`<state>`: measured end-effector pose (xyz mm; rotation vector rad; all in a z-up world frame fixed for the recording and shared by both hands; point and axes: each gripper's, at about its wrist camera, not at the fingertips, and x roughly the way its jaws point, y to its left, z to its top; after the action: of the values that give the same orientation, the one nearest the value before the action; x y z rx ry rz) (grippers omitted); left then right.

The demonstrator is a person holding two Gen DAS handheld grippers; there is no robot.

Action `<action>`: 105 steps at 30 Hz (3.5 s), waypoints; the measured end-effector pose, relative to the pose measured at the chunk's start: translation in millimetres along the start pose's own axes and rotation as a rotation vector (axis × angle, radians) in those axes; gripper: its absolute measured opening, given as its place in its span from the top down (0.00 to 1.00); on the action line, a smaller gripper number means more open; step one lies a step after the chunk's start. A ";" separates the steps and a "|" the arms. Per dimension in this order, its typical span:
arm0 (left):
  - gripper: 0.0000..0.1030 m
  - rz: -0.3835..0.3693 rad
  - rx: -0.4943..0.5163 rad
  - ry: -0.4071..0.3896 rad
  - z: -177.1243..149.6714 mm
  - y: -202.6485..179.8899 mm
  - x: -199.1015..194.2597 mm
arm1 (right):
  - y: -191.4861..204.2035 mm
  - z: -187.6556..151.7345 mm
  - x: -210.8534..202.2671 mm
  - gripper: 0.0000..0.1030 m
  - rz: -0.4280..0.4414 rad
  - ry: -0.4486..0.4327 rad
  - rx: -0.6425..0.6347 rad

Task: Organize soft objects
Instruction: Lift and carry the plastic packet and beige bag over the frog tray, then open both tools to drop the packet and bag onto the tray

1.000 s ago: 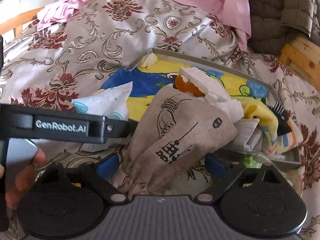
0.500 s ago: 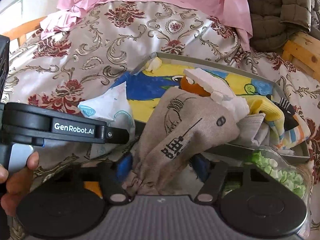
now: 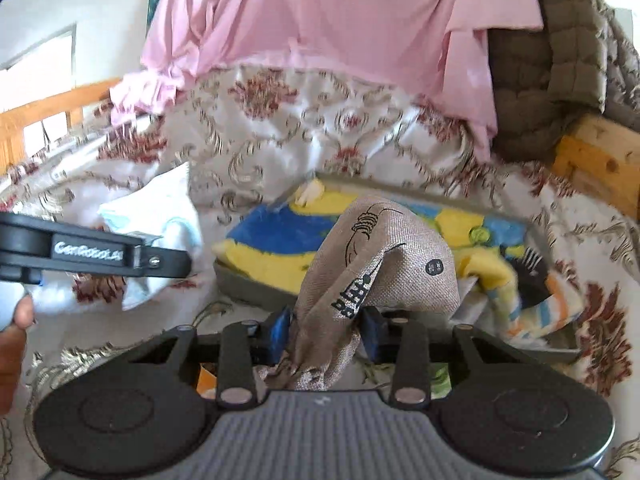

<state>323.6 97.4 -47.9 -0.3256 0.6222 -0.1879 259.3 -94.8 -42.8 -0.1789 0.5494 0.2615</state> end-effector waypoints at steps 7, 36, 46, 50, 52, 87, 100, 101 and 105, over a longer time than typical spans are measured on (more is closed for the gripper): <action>0.66 0.032 0.041 -0.090 2.0 -22.9 -49.1 | -8.9 13.0 -36.0 0.60 0.018 -0.114 0.016; 0.65 0.086 0.131 -0.302 36.5 -104.9 -44.0 | -118.3 65.5 -6.2 0.59 0.074 -0.291 0.237; 0.65 0.065 0.099 -0.186 67.3 -94.6 51.6 | -126.5 59.2 57.3 0.57 0.118 -0.203 0.267; 0.65 0.062 0.102 -0.141 67.4 -92.1 78.0 | -131.5 53.0 76.9 0.57 0.137 -0.141 0.314; 0.65 0.062 0.099 -0.115 65.8 -91.7 88.1 | -132.4 49.9 83.7 0.56 0.140 -0.120 0.327; 0.42 0.150 0.074 0.106 50.2 -85.1 100.4 | -134.5 63.5 72.9 0.16 0.173 -0.063 0.371; 0.21 0.135 0.059 -0.096 71.6 -101.8 14.3 | -152.1 80.7 -1.0 0.02 0.127 -0.207 0.398; 0.21 0.136 0.058 -0.112 72.8 -103.7 6.6 | -152.8 80.9 -8.0 0.02 0.122 -0.216 0.398; 0.20 0.125 0.048 -0.175 76.5 -113.6 -26.1 | -153.2 79.3 -35.3 0.00 0.102 -0.253 0.395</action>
<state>340.0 16.9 64.8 -0.2532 0.4625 -0.0535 313.9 -228.8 57.5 0.2633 0.3500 0.2654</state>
